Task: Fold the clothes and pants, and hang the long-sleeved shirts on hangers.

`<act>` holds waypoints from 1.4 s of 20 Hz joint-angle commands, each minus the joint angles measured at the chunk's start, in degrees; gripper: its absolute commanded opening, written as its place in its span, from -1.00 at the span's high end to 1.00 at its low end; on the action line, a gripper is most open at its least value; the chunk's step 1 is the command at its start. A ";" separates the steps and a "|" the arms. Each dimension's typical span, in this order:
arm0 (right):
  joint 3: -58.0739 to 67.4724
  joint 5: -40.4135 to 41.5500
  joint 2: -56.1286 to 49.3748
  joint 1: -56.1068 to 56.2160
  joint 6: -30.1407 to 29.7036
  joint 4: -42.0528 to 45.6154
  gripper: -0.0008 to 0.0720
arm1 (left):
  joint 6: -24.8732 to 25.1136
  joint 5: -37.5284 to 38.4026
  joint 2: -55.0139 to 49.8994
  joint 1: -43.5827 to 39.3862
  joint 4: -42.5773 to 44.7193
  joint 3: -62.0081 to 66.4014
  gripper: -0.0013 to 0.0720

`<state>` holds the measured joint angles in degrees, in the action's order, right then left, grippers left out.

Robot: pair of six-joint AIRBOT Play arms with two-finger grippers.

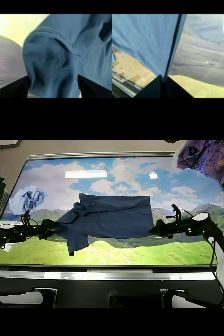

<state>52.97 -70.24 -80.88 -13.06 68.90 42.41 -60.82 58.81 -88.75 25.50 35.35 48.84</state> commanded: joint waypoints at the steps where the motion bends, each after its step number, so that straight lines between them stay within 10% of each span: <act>1: 0.07 0.09 0.24 0.04 -0.07 0.02 0.89 | -0.09 1.03 -1.11 -0.87 1.18 -0.07 -0.93; 8: 0.07 -0.94 0.28 0.04 -0.07 -0.02 0.89 | -0.24 -1.25 -1.11 -0.83 1.01 -0.02 0.85; 19: 21.70 -2.69 5.64 7.28 7.13 11.26 0.90 | -1.44 4.26 2.82 -9.40 0.76 29.18 0.93; 28: 71.76 3.17 8.02 10.47 17.77 24.94 0.90 | -20.24 1.25 11.26 -17.11 24.70 78.82 0.93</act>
<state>110.28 -68.71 -74.59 -3.01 83.31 63.00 -74.72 62.76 -82.50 9.74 50.15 117.38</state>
